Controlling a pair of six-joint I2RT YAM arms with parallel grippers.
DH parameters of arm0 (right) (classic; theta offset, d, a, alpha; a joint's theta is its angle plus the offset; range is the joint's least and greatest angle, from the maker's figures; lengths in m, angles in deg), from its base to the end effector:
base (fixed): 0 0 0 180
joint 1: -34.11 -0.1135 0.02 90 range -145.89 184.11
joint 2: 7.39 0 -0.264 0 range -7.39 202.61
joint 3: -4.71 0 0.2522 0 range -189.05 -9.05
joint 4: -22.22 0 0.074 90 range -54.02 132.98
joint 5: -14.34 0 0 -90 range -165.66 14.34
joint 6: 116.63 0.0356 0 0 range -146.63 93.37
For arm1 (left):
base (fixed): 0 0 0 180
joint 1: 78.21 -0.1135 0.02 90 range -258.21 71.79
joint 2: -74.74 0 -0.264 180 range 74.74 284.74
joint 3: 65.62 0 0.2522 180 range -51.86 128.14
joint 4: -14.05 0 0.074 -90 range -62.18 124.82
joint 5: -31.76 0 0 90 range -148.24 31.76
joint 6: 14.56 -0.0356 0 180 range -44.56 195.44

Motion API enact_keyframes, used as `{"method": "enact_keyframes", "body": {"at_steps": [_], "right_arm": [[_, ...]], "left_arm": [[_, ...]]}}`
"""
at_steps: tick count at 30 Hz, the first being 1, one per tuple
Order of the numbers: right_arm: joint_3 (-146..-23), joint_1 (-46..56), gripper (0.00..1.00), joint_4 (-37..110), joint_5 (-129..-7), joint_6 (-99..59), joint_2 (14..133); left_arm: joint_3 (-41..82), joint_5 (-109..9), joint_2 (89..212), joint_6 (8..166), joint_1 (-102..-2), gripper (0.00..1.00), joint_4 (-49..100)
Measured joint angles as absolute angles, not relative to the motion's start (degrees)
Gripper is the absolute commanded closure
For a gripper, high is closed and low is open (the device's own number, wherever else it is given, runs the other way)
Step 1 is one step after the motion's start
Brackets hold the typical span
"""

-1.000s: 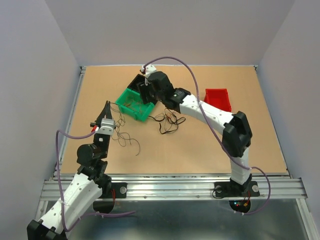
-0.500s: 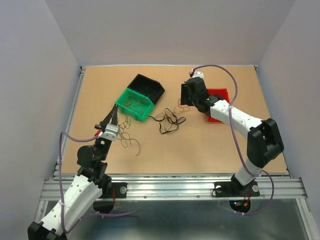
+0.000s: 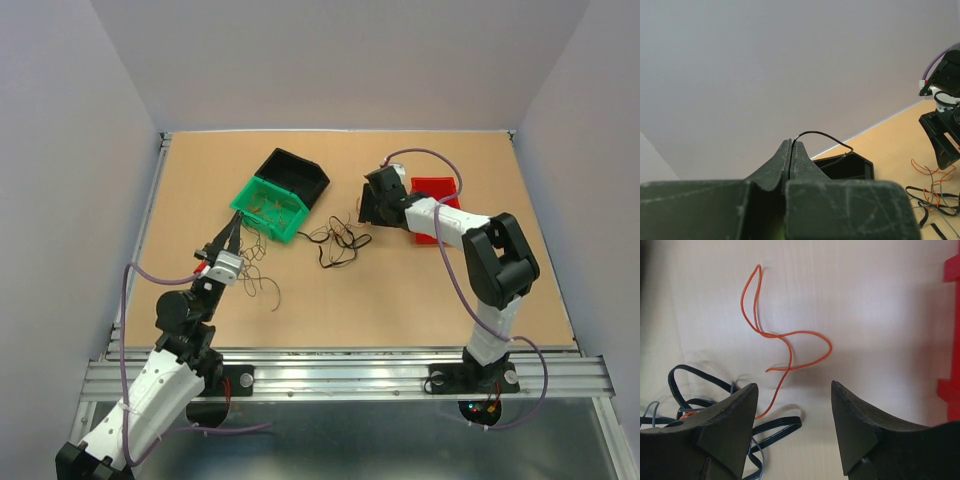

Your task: Untangle the cables

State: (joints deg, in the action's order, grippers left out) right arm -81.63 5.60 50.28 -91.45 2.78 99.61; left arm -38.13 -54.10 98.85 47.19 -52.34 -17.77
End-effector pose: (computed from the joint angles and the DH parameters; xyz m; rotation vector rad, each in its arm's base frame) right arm 0.3601 0.1846 0.1956 0.1431 2.3797 0.1454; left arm 0.1071 -0.0548 0.2993 0.4942 0.8210 0.0038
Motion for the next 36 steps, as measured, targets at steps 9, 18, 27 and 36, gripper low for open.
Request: {"method": "enact_keyframes", "body": {"at_steps": [9, 18, 27, 36], "right_arm": [[-81.7, 5.6, 0.38, 47.5, -87.7, 6.4, 103.8], [-81.2, 5.6, 0.99, 42.5, -83.8, 10.7, 104.2], [-72.7, 5.6, 0.99, 38.0, -88.8, 10.3, 87.3], [-74.7, 5.5, 0.99, 33.8, -86.1, 4.7, 75.8]], "left_arm": [[-38.1, -51.1, 101.2, 47.2, -52.3, 1.00, -17.8], [-38.1, -46.9, 104.6, 47.0, -52.3, 1.00, -17.2], [-38.1, -43.1, 104.8, 46.9, -52.3, 1.00, -15.2], [-37.9, -39.1, 108.0, 46.5, -52.3, 1.00, -14.3]]}}
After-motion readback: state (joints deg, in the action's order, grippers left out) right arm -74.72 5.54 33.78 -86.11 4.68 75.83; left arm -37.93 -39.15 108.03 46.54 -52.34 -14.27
